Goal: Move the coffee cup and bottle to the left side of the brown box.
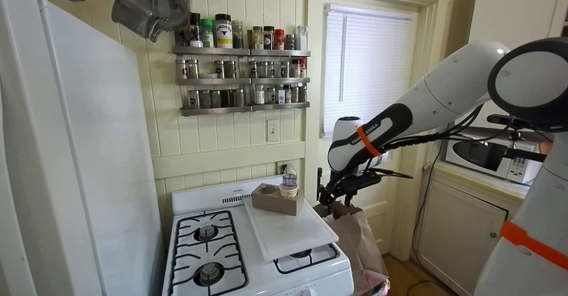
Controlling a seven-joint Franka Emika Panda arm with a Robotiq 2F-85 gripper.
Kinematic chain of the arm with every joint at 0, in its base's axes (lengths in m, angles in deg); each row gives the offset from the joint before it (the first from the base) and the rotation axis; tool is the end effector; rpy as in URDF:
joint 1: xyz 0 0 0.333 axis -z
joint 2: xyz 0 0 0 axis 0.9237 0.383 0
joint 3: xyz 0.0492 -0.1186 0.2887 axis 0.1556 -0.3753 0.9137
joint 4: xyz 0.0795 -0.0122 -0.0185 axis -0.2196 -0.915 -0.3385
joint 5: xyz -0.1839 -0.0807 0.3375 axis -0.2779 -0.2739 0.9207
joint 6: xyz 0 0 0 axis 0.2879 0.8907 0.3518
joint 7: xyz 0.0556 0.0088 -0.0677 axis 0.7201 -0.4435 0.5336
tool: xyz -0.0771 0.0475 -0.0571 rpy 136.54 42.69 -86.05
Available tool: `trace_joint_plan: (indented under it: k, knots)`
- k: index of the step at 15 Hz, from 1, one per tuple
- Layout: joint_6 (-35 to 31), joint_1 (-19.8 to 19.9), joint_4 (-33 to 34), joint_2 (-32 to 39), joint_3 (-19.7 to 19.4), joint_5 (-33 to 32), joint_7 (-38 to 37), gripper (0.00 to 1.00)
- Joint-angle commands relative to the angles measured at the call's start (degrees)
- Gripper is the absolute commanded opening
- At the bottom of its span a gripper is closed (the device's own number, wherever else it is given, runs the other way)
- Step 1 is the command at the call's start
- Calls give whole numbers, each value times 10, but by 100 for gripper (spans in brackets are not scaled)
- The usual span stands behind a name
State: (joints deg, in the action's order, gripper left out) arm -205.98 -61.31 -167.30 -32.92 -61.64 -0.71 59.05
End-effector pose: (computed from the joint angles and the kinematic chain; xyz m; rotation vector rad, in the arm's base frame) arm 0.4632 -0.0932 0.3642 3.0677 -0.2697 0.2012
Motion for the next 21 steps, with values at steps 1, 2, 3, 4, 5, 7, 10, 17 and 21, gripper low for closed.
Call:
trace_joint_plan:
  k: [1, 2, 3, 4, 5, 7, 10, 17, 21]
  knots:
    - [2, 5, 1, 5, 1, -17, -10, 100]
    - [1, 10, 7, 16, 5, -32, -42, 100]
    - [-5, 13, 16, 29, 3, -23, -66, 100]
    - [18, 7, 31, 46, 2, 5, -72, 100]
    - [6, 7, 35, 57, 5, 7, -105, 100]
    - [-10, 4, 44, 76, 9, 16, -166, 100]
    - [-39, -2, 74, 106, 11, 32, -250, 100]
    - [-134, -33, 149, 186, 11, 24, -334, 100]
    - [-145, -51, 194, 230, 0, 33, -359, 100]
